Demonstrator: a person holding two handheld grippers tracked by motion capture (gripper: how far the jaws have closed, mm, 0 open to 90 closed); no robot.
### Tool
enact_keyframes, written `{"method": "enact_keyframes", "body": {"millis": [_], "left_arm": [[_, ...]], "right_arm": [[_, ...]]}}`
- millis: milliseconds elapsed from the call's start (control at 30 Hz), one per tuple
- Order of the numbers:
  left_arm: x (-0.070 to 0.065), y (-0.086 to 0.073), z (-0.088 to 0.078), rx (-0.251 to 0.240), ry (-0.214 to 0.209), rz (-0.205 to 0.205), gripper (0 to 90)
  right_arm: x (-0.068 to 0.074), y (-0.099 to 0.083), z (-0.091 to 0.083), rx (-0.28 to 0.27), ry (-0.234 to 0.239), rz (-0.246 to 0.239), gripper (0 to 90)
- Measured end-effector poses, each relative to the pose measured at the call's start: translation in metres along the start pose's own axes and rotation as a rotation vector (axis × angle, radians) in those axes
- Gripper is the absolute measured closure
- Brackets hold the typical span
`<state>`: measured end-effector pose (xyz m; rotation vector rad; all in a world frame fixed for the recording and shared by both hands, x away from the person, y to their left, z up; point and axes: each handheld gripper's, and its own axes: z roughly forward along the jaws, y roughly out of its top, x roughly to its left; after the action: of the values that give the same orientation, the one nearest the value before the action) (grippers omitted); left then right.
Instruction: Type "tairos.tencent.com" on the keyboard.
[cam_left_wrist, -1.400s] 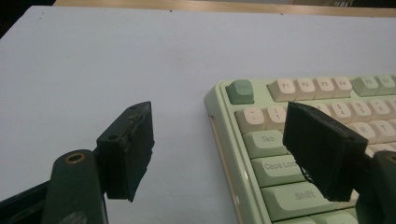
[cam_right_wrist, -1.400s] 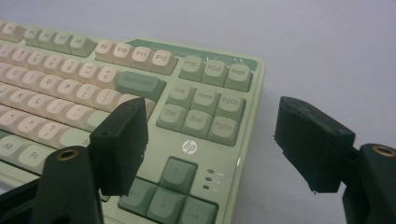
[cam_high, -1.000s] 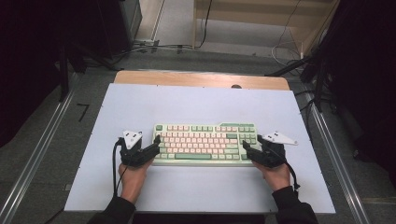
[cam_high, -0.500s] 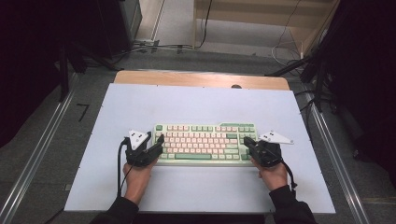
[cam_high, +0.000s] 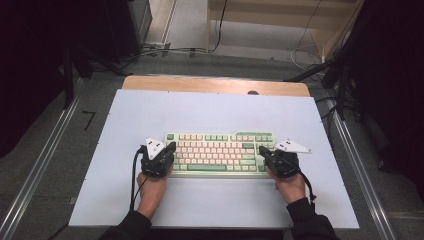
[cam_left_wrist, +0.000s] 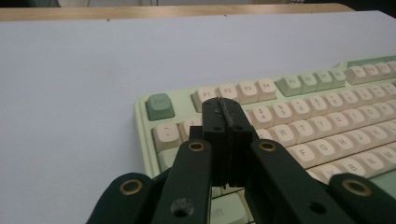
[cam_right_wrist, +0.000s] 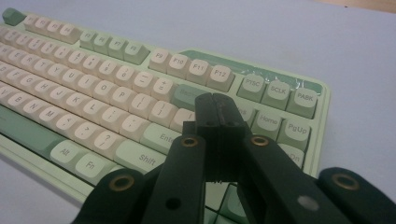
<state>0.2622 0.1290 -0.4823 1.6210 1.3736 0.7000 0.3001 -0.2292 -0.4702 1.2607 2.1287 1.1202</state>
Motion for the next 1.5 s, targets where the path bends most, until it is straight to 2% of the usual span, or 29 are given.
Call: {"method": "enact_keyframes", "body": {"millis": [233, 733, 833, 1500], "left_arm": [[-0.01, 0.001, 0.008, 0.032, -0.045, 0.01, 90.0], [-0.024, 0.004, 0.02, 0.052, -0.092, 0.013, 90.0], [-0.028, 0.005, 0.025, 0.073, -0.111, 0.013, 90.0], [-0.043, 0.007, 0.042, 0.118, -0.172, 0.027, 90.0]], "right_arm": [[0.002, 0.001, 0.003, 0.003, 0.0, -0.002, 87.5], [0.009, 0.003, 0.007, 0.007, 0.013, -0.017, 87.5], [0.01, 0.004, 0.007, 0.008, 0.018, -0.017, 87.5], [0.017, 0.007, 0.012, 0.005, 0.033, -0.03, 87.5]]}}
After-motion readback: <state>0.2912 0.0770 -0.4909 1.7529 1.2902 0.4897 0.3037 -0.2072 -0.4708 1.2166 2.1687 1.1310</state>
